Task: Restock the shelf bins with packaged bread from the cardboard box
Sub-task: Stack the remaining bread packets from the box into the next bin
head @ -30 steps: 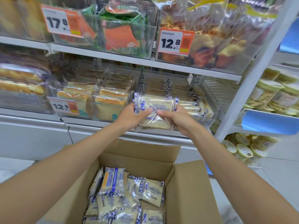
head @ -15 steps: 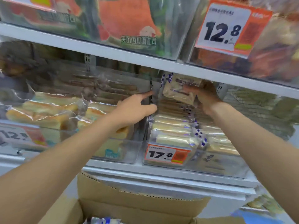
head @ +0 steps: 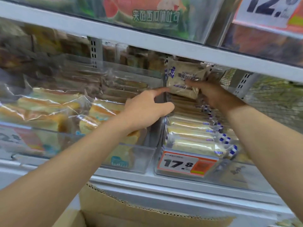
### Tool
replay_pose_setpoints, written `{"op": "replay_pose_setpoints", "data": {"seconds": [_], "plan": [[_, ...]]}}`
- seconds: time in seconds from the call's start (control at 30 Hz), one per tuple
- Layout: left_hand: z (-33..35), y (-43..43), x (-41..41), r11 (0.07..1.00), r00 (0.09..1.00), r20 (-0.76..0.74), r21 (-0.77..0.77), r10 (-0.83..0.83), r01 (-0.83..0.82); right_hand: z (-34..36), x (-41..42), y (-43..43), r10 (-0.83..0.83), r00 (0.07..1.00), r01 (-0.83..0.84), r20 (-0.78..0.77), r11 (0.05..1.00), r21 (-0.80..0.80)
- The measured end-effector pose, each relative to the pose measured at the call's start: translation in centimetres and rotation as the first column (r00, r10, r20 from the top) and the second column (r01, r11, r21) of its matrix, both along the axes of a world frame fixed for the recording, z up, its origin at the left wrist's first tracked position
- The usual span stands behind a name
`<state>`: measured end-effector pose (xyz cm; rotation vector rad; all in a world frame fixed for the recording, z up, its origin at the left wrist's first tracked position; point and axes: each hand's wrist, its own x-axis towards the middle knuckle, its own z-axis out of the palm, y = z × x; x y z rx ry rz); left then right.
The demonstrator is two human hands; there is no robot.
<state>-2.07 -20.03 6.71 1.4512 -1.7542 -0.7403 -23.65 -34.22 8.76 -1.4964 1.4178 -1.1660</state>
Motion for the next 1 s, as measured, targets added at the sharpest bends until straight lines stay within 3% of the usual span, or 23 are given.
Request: {"op": "replay_pose_setpoints", "data": {"seconds": [0.1,0.2,0.3,0.4,0.63,0.83,1.0], "plan": [[0.0,0.2,0.0,1.0,1.0,-0.002,0.006,-0.009,0.009,-0.3,0.3,0.2,-0.145,0.97,0.114,-0.195,0.98,-0.161],[0.1,0.2,0.0,1.0,1.0,-0.001,-0.005,-0.016,0.016,-1.1,0.8,1.1,-0.281,0.921,0.183,-0.269,0.923,-0.337],[0.0,0.2,0.0,1.0,1.0,-0.003,-0.01,-0.019,0.018,-1.2,1.1,2.0,-0.312,0.852,0.079,-0.421,0.871,-0.485],[-0.1,0.1,0.0,1.0,1.0,-0.01,-0.013,-0.025,0.025,-1.3,0.8,2.1,-0.205,0.771,-0.043,-0.603,0.928,-0.371],[-0.3,-0.4,0.0,1.0,1.0,-0.014,-0.007,-0.027,0.026,-1.2,0.3,1.8,-0.166,0.729,-0.06,-0.664,0.951,-0.303],[-0.1,-0.2,0.1,0.999,0.999,-0.011,-0.002,-0.035,0.035,-1.1,0.0,1.8,-0.224,0.6,-0.008,-0.768,0.958,-0.286],[1.0,0.7,0.1,1.0,1.0,0.022,-0.009,-0.004,0.004,-0.9,-0.1,3.2,-0.22,0.636,0.0,-0.739,0.959,-0.285]]}}
